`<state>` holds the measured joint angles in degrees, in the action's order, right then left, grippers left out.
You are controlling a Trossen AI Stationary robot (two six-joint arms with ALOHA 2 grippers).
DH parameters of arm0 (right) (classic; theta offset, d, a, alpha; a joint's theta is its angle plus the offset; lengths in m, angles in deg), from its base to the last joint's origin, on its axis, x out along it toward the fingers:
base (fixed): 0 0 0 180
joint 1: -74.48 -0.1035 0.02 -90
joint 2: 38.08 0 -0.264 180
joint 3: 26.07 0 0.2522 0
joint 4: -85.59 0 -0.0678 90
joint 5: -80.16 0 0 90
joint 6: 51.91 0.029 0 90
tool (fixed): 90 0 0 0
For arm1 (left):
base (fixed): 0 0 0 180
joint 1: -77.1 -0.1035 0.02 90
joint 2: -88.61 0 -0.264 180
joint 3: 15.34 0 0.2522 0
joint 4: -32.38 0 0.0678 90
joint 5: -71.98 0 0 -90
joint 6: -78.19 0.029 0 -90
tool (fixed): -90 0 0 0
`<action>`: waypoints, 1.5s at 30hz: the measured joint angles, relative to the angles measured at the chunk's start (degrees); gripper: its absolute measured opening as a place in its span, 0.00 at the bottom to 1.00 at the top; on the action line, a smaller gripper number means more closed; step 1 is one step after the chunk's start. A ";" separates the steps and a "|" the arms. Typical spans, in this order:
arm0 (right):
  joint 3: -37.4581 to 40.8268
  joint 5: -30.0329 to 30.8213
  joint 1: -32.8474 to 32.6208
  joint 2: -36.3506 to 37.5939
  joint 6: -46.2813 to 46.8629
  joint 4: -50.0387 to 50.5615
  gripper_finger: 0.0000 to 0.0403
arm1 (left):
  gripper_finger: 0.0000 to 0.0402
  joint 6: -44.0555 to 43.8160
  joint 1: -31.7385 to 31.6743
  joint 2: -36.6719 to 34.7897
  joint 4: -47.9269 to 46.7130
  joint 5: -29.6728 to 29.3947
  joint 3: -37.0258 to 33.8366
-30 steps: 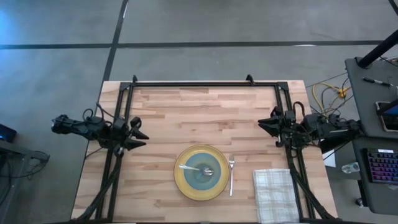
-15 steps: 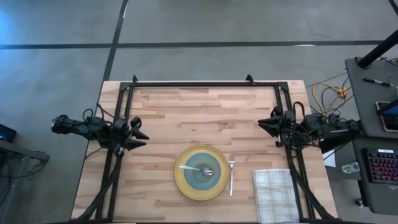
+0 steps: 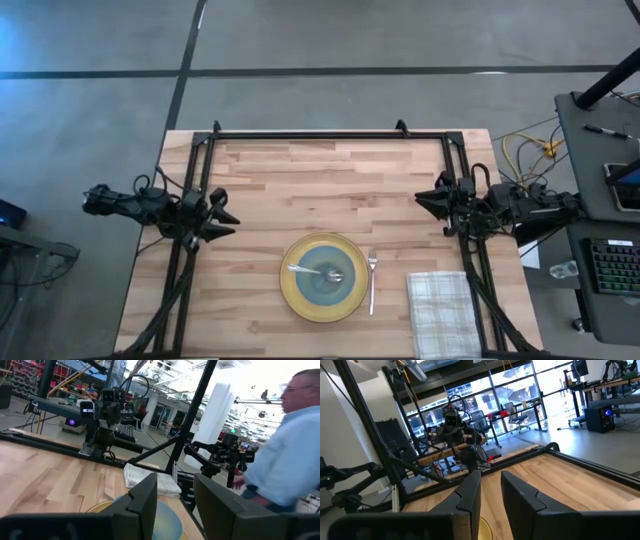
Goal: Set table place
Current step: Return to Home Position
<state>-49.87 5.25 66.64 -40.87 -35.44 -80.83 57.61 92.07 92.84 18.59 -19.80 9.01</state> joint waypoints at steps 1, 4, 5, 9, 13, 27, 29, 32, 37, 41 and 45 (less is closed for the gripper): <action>0.00 0.00 0.00 0.00 0.00 0.00 0.17 | 0.28 0.00 0.01 0.00 0.01 0.00 0.00; 0.00 0.00 -0.01 0.00 0.00 -0.01 0.17 | 0.28 0.00 -0.01 0.00 -0.01 0.00 0.00; 0.00 0.00 0.00 0.00 0.00 -0.01 0.17 | 0.28 0.00 0.00 0.00 0.01 0.00 0.00; 0.00 0.00 0.00 0.00 0.00 -0.02 0.19 | 0.28 0.00 -0.01 0.00 0.01 0.00 0.00; 0.00 0.00 0.00 0.00 0.00 -0.02 0.20 | 0.28 0.00 0.01 0.02 0.01 0.00 0.00; -0.01 -0.02 -0.01 0.00 0.00 -0.02 0.17 | 0.28 0.00 0.00 0.00 0.00 0.00 0.00; -0.02 0.00 0.00 0.00 0.00 -0.02 0.18 | 0.28 0.00 0.00 0.00 0.01 0.00 0.00; -0.02 0.00 -0.02 0.00 0.00 -0.02 0.19 | 0.28 0.00 -0.01 0.00 0.00 0.00 0.00; -0.02 -0.01 -0.01 0.00 0.01 -0.02 0.20 | 0.28 0.00 0.01 0.00 0.01 0.00 0.00; -0.02 0.00 0.00 0.00 0.02 -0.02 0.19 | 0.28 0.01 0.01 0.00 0.01 0.00 0.00; -0.02 0.00 -0.02 0.00 0.00 -0.02 0.18 | 0.28 0.00 0.00 0.00 0.00 0.00 0.00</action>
<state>-49.89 5.25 66.62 -40.87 -35.44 -80.86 57.61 92.07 92.84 18.60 -19.80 9.01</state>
